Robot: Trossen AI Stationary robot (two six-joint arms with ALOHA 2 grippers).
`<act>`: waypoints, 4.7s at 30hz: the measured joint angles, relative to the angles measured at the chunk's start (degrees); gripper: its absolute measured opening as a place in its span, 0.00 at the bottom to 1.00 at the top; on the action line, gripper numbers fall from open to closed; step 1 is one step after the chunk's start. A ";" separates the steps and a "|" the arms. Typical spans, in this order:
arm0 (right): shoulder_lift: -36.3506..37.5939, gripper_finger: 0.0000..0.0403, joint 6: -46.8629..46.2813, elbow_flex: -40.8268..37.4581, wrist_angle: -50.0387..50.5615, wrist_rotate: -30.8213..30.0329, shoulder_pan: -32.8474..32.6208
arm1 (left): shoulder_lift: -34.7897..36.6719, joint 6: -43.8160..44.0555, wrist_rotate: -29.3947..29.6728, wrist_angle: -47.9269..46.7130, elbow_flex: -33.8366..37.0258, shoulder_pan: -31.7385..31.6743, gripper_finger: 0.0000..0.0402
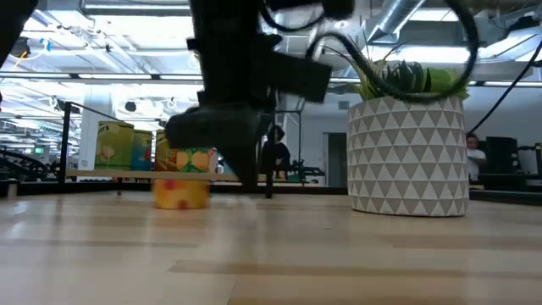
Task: Pick and place cans onto a shelf
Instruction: Put the canned pineapples on the shelf
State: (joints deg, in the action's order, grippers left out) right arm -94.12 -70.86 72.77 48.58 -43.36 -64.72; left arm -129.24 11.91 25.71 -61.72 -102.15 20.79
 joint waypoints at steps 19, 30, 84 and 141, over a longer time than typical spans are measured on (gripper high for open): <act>-3.66 0.07 19.76 3.53 0.63 -17.80 11.24 | 21.56 22.87 20.53 -27.67 1.85 9.38 0.00; -3.59 0.07 54.39 15.04 -5.24 -18.95 37.74 | 43.97 31.41 25.02 -7.10 37.62 10.55 0.00; -4.03 0.07 83.31 14.71 -9.64 28.87 75.37 | 49.14 4.31 -6.90 22.97 57.39 -13.77 0.00; -6.78 0.07 91.66 18.28 -21.68 15.28 64.20 | 40.54 30.66 8.40 -1.47 49.96 3.68 0.00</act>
State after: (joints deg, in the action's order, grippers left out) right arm -100.89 20.80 91.05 26.89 -28.08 -0.52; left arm -88.71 42.58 34.11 -63.18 -52.19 24.47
